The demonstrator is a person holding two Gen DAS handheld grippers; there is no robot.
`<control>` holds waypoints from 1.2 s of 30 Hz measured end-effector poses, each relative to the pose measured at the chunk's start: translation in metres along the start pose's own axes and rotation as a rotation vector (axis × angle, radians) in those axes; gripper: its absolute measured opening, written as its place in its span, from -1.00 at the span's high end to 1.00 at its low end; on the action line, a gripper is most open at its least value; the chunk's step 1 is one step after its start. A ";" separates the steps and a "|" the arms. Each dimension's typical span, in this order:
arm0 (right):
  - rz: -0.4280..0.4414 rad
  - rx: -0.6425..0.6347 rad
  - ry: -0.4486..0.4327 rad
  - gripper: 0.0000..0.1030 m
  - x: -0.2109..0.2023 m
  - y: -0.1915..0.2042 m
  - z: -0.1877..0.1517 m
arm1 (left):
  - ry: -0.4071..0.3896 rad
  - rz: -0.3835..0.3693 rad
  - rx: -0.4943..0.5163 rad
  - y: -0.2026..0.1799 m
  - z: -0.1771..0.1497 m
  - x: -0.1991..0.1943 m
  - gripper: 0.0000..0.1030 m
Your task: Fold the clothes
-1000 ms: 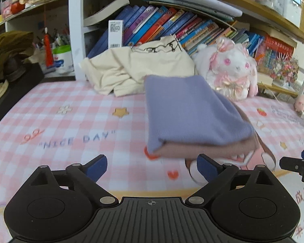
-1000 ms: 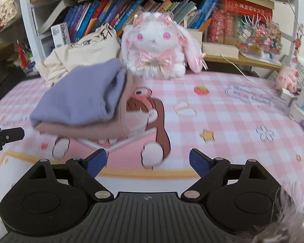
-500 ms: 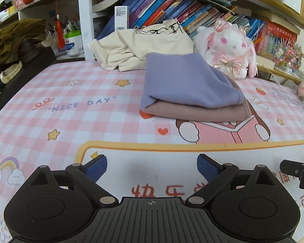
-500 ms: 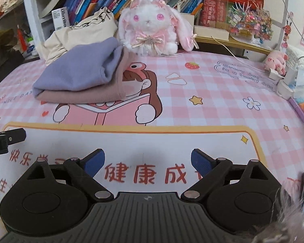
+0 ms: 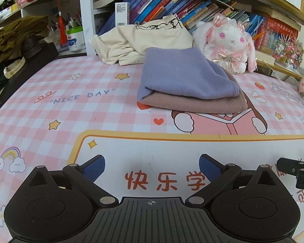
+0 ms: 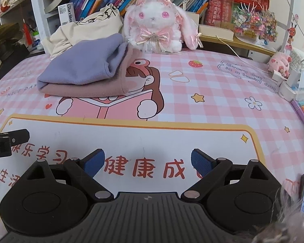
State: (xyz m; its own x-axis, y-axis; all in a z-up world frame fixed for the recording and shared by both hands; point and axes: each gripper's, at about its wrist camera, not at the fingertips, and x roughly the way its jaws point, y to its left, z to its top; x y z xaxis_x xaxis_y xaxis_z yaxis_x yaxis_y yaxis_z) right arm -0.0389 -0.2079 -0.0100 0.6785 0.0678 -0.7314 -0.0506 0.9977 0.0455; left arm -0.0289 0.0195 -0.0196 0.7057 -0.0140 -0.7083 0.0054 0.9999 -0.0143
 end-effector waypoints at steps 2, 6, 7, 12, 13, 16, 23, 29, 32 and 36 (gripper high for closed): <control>0.001 -0.002 0.004 -0.80 0.000 0.000 -0.001 | 0.003 0.002 -0.002 0.000 -0.001 0.000 -0.96; 0.000 -0.013 0.010 -0.86 0.000 0.000 -0.002 | 0.018 -0.005 -0.001 -0.001 -0.002 0.001 -0.97; -0.003 -0.016 0.011 -0.87 0.000 0.001 -0.002 | 0.020 -0.006 0.001 -0.002 -0.003 0.001 -0.97; -0.018 -0.026 0.010 -0.91 -0.001 0.001 -0.002 | 0.030 -0.009 0.008 -0.004 -0.004 0.002 -0.97; -0.020 -0.027 0.010 -0.91 0.000 0.001 -0.002 | 0.032 -0.009 0.009 -0.004 -0.003 0.002 -0.97; -0.024 -0.030 0.010 -0.93 0.000 0.002 -0.002 | 0.034 -0.007 0.009 -0.004 -0.002 0.003 -0.97; -0.028 -0.035 0.013 -0.94 0.001 0.003 0.000 | 0.036 -0.005 0.011 -0.004 -0.001 0.005 -0.97; -0.028 -0.033 0.017 -0.94 0.003 0.004 0.001 | 0.036 -0.004 0.019 -0.004 -0.001 0.006 -0.97; -0.028 -0.032 0.021 -0.95 0.003 0.004 0.001 | 0.037 -0.002 0.019 -0.004 -0.001 0.006 -0.97; -0.027 -0.032 0.026 -0.95 0.004 0.004 0.001 | 0.041 -0.001 0.017 -0.004 0.000 0.007 -0.98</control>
State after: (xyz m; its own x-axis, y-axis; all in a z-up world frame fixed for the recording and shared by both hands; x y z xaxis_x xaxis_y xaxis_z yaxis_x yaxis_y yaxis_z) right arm -0.0354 -0.2038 -0.0122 0.6609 0.0400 -0.7494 -0.0561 0.9984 0.0038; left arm -0.0245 0.0157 -0.0247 0.6760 -0.0152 -0.7368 0.0189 0.9998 -0.0033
